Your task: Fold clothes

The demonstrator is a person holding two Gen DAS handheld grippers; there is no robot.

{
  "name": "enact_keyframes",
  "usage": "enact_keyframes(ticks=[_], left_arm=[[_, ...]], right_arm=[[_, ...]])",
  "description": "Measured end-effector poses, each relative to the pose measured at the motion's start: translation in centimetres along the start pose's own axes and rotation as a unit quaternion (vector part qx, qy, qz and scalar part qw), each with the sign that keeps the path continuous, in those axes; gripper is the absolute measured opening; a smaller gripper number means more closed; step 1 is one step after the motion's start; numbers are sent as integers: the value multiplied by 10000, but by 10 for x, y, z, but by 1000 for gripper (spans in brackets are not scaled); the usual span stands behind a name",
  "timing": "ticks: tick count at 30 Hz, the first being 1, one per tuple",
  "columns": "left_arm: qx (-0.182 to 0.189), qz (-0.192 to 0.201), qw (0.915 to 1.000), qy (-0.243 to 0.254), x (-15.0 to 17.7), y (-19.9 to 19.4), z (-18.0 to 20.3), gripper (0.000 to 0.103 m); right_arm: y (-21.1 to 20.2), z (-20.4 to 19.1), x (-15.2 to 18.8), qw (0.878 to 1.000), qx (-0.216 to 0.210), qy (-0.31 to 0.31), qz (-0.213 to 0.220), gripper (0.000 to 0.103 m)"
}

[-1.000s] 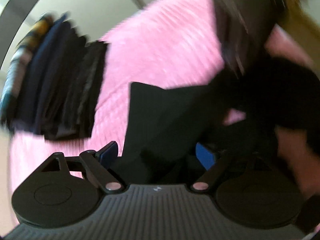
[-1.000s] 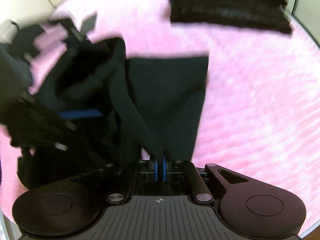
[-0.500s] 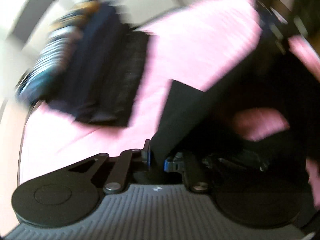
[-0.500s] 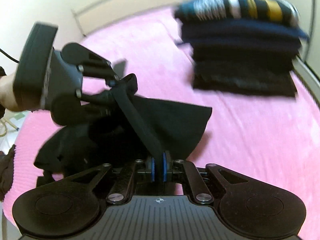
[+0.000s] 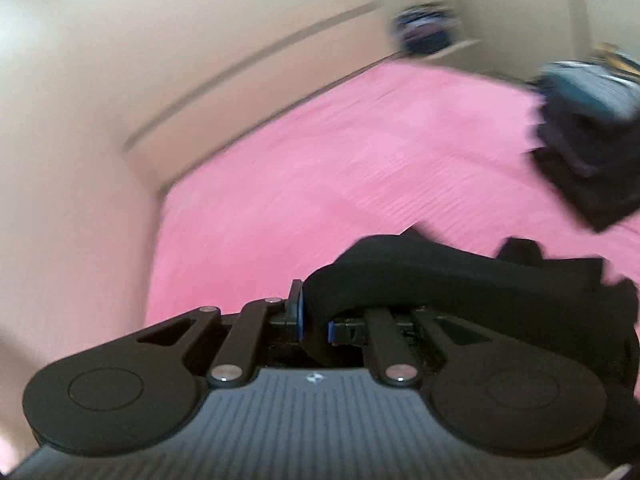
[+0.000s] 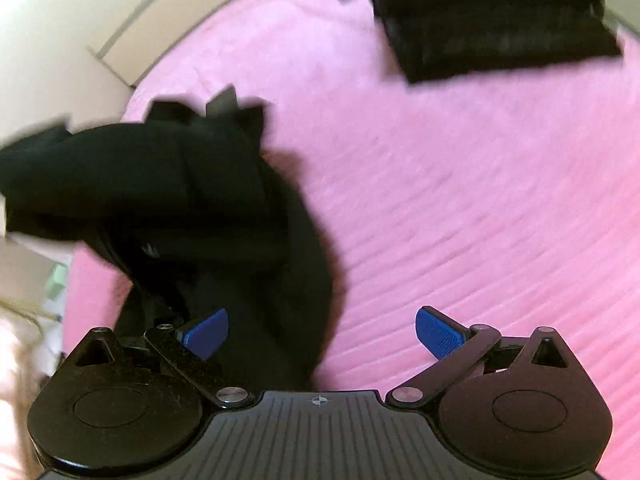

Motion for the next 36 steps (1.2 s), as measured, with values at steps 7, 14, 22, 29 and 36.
enact_keyframes(ticks=[7,14,22,29,36], left_arm=[[-269,-943,9894,-1069,105,38,-83,9],[114,-762,9885,-1304,148,21,-96,9],[356,-488,9870,-1489,159,-13,-96,9],[270,254,9809,-1910,117,-95,-110,9],[492,1315,9594,-2446,90,-190,-156,9]], right_arm=[[79,-65,6,9983,-184,-550,-37,102],[148,-66,-18,9934,131,-1135,124,102],[155,-58,-41,9963,-10,-802,-312,2],[-15,-101,-100,9824,-167,-1594,958,2],[-210,-163,-111,9398,39,-2238,2583,2]])
Point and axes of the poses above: each gripper's, at about its wrist camera, not at the fingertips, and y roughly the way its jaws point, z to its right, x to its underside, the point moved 8 cm from there along y, roughly the way its jaws point, and after that the axes turned 5 degrees about -y, right-handed, at the moved point
